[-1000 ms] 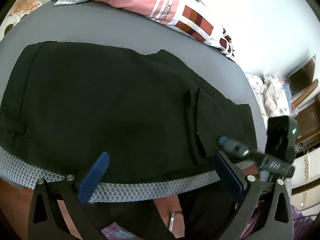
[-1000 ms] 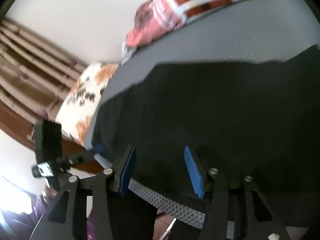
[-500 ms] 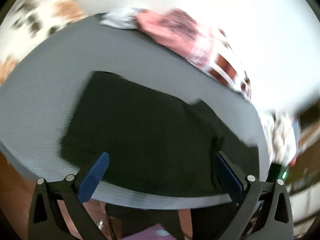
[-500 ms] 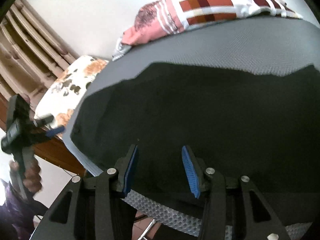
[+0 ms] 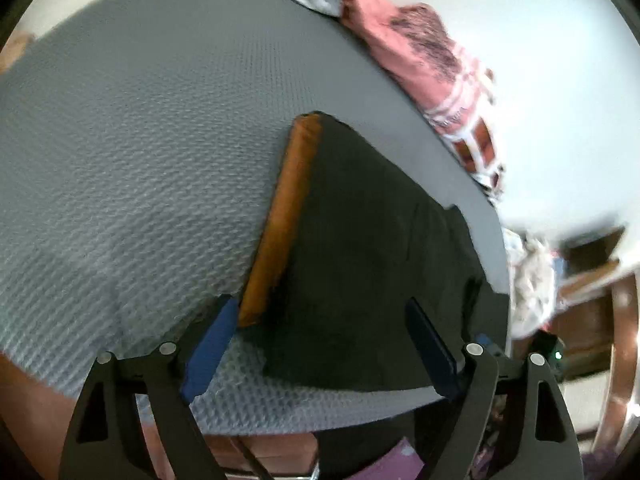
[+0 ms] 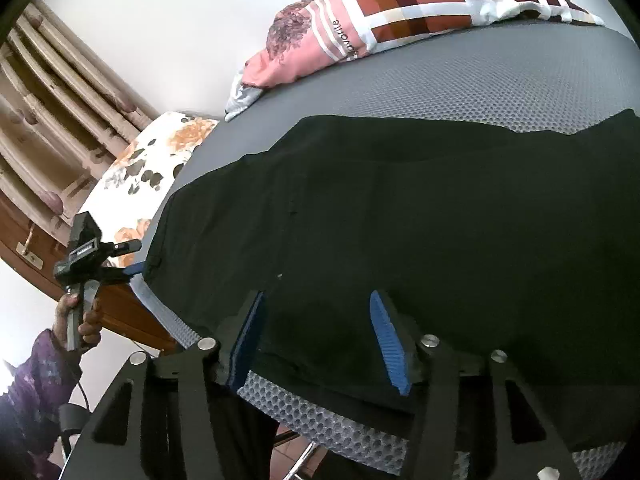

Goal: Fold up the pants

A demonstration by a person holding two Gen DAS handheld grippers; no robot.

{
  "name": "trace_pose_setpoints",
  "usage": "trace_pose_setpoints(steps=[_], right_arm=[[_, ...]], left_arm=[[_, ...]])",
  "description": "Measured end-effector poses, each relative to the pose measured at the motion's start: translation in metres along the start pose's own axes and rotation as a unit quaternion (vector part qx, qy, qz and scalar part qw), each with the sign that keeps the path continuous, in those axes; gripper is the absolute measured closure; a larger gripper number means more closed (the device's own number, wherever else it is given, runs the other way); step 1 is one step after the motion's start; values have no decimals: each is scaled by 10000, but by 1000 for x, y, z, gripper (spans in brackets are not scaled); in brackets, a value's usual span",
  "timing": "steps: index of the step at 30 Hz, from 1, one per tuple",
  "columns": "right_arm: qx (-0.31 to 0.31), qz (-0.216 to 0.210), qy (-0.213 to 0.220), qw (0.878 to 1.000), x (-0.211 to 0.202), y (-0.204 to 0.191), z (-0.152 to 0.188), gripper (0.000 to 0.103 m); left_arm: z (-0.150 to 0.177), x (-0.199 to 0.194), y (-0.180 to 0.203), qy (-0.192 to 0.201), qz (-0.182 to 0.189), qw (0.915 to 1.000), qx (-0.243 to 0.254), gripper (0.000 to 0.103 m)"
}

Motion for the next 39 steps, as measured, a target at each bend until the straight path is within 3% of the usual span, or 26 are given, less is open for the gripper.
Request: trace_pose_setpoints(steps=[2, 5, 7, 8, 9, 11, 18, 20, 23, 27, 32, 34, 35, 36, 37, 39], right_arm=[[-39, 7, -1, 10000, 0, -2, 0, 44], [-157, 67, -14, 9999, 2, -8, 0, 35], [-255, 139, -32, 9996, 4, -12, 0, 31], [-277, 158, -36, 9995, 4, -13, 1, 30], [-276, 156, -34, 9995, 4, -14, 1, 29], [-212, 90, -25, 9997, 3, -12, 1, 28], [-250, 37, -24, 9997, 4, -14, 2, 21], [-297, 39, -24, 9995, 5, -16, 2, 17], [-324, 6, -18, 9995, 5, -15, 0, 13], [-203, -224, 21, 9995, 2, -10, -2, 13], [246, -749, 49, 9969, -9, 2, -8, 12], [721, -1529, 202, 9854, -22, 8, -12, 12], [1078, -2057, 280, 9723, -29, 14, -15, 12], [1292, -2342, 307, 9631, -32, 18, -16, 12], [1517, -2637, 340, 9520, -36, 23, -17, 12], [1976, -3223, 360, 9251, -38, 35, -18, 12]], left_arm=[[-5, 6, 6, -46, -63, 9994, 328, 19], [-11, 14, 14, -259, 197, 9979, 564, 22], [-11, 18, 20, -343, -194, 9943, 989, 42], [-13, 19, 18, -343, -428, 9921, 1132, 61], [-16, 20, 16, -326, -494, 9915, 1163, 65], [-22, 19, 12, -323, -249, 9936, 1053, 66], [-23, 20, 17, -144, -526, 9962, 673, 67], [-20, 15, 25, 13, -547, 9960, 710, 73], [-15, 0, 39, 213, -296, 9972, 653, 79], [-9, -18, 86, 376, 128, 9965, 742, 80], [10, -12, 201, 203, 656, 9869, 1458, 80], [21, 7, 249, -28, 1022, 9800, 1707, 80], [25, 17, 269, -141, 1194, 9761, 1810, 82], [29, 30, 291, -286, 1421, 9706, 1922, 98], [34, 49, 315, -506, 1624, 9635, 2067, 99], [44, 81, 347, -729, 1647, 9549, 2359, 99]])
Point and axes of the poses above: each gripper's, at about its wrist camera, not at the fingertips, and x roughly the way its jaws point, y to its right, z to its underside, the point moved 7 cm from there along x, roughly the way its jaws point, and after that the axes turned 8 degrees about -y, right-handed, at the moved point
